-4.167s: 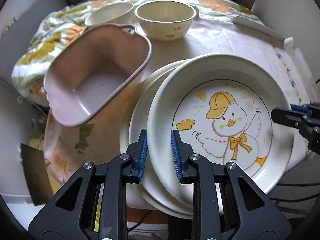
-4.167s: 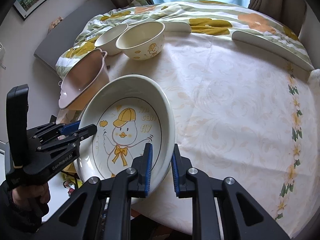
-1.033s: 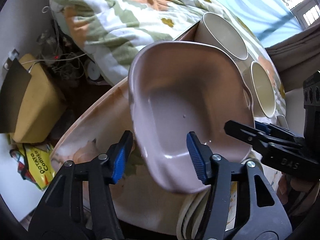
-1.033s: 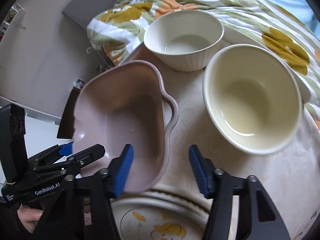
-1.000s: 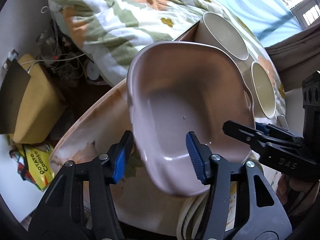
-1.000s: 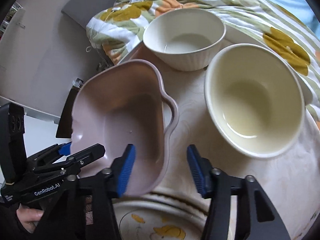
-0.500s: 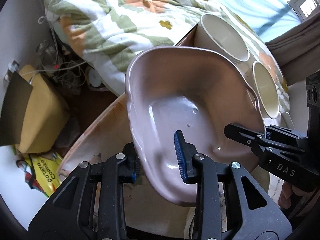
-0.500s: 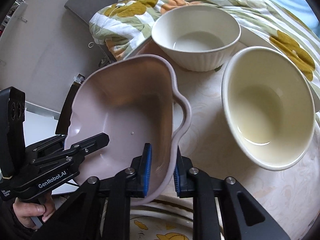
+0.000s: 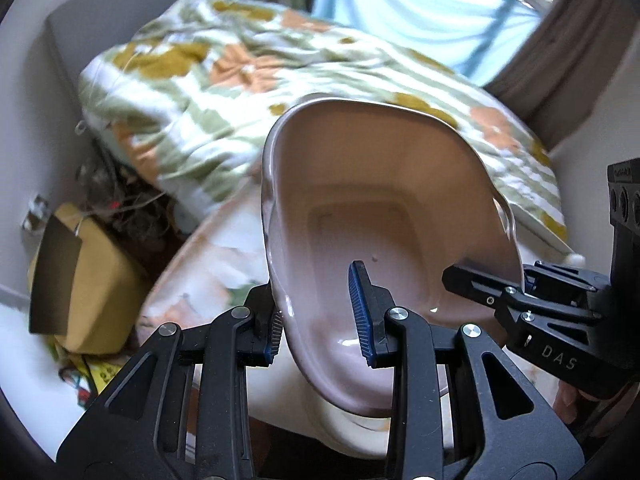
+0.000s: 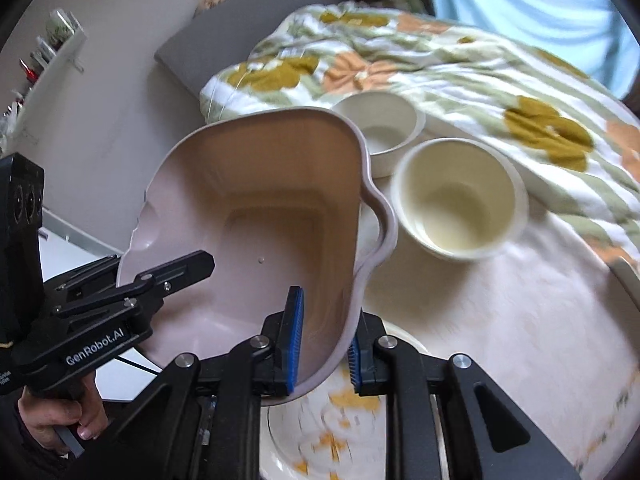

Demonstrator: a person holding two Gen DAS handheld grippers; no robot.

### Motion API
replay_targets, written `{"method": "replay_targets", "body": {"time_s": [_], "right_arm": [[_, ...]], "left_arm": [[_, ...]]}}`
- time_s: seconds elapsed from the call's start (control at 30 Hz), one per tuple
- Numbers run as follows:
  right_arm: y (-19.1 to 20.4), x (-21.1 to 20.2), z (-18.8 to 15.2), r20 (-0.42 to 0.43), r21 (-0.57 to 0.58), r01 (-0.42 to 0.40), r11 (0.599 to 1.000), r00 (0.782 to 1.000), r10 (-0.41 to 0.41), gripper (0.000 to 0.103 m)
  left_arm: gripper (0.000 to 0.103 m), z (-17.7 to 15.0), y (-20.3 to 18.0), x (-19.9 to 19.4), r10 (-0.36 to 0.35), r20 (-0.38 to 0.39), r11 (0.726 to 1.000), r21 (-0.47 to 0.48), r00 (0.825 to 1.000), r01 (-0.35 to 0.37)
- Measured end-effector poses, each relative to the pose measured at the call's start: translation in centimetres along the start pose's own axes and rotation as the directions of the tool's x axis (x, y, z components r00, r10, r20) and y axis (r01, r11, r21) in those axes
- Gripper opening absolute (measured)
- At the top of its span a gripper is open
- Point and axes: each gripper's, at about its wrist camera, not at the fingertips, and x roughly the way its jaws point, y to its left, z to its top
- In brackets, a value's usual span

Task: Organize plates and bowls

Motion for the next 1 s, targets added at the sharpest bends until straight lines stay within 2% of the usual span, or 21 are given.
{"method": "replay_targets", "body": {"time_s": [0.23,0.5,0.63,0.83,1.0], "right_arm": [[-4.3,-9.2,-6.5,0.113,0.112,0.081,0.990,0.989,-0.094,0.018],[-10.6,-15.4,-15.2,0.140,0.307,0.161,0.938,0.967,-0.211,0.018],[-13.9,-16.8,-19.3,0.120,0.401,0.196,0.895,0.957,-0.263,0.018],[-18.3,-15.1,-23.4,0.062,0.484,0.250,0.838,0.946,-0.318,0.018],[-20.8,-12.4,-25.6,0.027,0.519,0.256,0.815,0.949,-0.315,0.018]], "left_arm": [[0.027,-3.0,-10.2,-2.7,-0.112,0.001,0.984,0.143,0.994,0.110],[0.027,-8.5,-21.4,-1.7,-0.221,-0.093,0.927,0.290,0.971,0.239],[0.027,-11.3,-25.1,0.6,-0.254,-0.163,0.896,0.332,0.953,0.296],[0.027,-14.2,-28.5,5.5,-0.267,-0.240,0.863,0.371,0.933,0.343],[0.027,-15.6,-29.3,9.3,-0.233,-0.281,0.855,0.397,0.931,0.334]]}}
